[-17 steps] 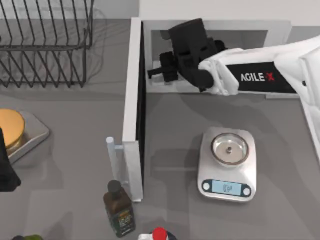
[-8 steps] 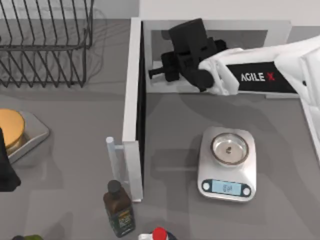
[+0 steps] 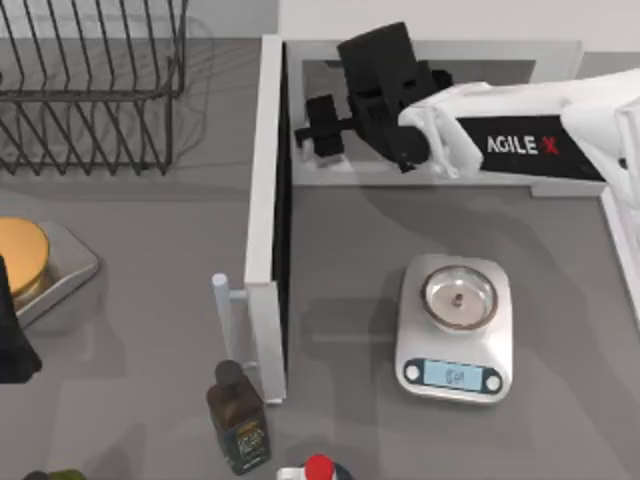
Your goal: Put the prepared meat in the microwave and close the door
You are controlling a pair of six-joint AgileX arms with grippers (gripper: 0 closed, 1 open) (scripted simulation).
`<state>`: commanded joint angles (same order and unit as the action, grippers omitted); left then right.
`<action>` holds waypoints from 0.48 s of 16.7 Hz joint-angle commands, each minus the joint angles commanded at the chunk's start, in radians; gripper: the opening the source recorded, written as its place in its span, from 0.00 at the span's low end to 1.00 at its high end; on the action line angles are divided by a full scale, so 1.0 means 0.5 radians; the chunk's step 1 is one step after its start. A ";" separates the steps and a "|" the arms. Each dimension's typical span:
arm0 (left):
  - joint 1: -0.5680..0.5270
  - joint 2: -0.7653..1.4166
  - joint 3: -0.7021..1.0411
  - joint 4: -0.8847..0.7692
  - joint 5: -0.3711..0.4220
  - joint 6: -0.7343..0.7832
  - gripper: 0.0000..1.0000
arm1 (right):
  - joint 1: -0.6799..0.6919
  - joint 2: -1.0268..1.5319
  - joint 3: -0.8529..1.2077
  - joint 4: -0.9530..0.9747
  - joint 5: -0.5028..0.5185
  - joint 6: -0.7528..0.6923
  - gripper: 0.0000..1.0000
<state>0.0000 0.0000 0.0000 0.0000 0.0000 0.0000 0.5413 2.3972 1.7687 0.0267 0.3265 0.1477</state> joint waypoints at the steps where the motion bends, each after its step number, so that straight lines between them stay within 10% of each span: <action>1: 0.000 0.000 0.000 0.000 0.000 0.000 1.00 | 0.004 -0.005 0.011 -0.038 -0.011 0.013 1.00; 8: 0.000 0.000 0.000 0.000 0.000 0.000 1.00 | 0.022 0.004 0.058 -0.376 -0.083 0.088 1.00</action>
<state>0.0000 0.0000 0.0000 0.0000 0.0000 0.0000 0.5524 2.3992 1.7975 -0.1612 0.2850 0.1917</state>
